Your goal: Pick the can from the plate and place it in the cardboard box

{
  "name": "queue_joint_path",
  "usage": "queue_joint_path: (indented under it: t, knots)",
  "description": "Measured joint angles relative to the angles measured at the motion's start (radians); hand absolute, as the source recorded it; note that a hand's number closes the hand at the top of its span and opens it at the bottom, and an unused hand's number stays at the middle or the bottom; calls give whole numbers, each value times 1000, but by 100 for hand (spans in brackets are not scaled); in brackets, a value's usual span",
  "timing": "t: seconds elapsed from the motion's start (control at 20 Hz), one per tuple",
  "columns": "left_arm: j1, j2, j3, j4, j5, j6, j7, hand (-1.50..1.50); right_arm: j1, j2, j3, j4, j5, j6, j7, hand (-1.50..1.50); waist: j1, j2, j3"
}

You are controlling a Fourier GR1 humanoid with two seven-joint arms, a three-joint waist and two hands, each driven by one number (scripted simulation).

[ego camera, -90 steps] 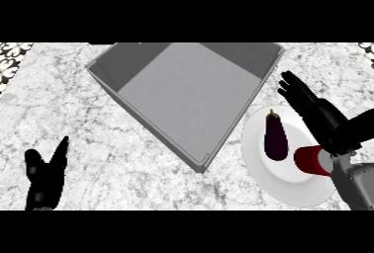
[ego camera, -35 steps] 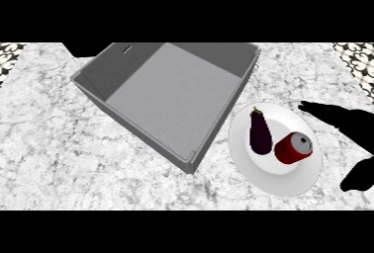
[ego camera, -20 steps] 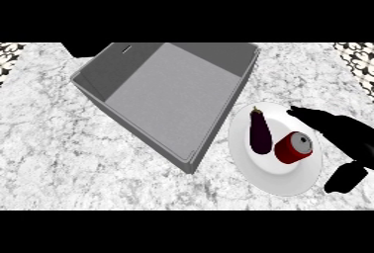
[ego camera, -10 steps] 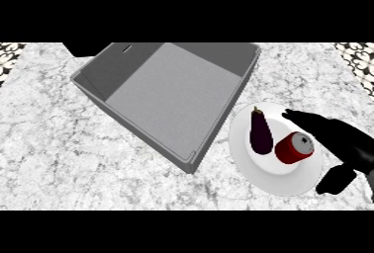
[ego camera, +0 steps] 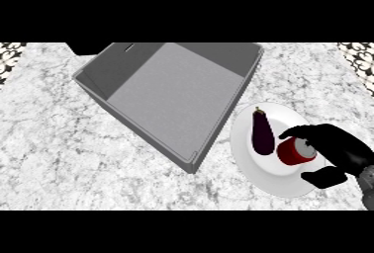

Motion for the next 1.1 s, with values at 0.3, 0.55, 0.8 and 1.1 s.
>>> queue_joint_path:
  t: [0.3,0.55,0.8,1.1]
  knots:
    - [6,-8,7,-2,3,-12,-2,0,-32,8,-9,-2,66,-66,-10,150,-3,-5,0]
    - [-2,-11,8,-3,-6,-19,-4,0,-69,27,-15,12,118,-115,-4,150,6,0,0]
    - [-41,-10,1,-8,-20,-38,-17,0,-141,56,-32,115,154,-132,15,150,50,21,-3]
    - [-64,-14,-2,-4,-31,-53,-11,0,-228,86,-51,209,196,-167,13,150,67,25,-2]
